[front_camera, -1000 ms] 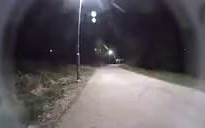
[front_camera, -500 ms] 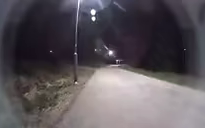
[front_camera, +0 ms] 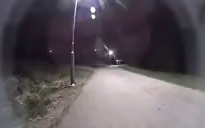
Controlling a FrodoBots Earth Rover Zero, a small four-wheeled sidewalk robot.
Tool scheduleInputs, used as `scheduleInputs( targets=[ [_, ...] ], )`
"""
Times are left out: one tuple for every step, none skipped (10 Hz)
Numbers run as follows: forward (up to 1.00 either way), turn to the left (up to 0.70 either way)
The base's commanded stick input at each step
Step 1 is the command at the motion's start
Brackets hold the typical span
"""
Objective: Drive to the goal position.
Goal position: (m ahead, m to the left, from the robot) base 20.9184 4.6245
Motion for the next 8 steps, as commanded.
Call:
scheduleInputs(
  targets=[
    [0.7, 0.01],
    [0.7, 0.01],
    [0.7, 0.01],
    [0.7, 0.01],
    [0.7, 0.01],
    [0.7, 0.01],
    [0.7, 0.01],
    [0.7, 0.01]
  ],
)
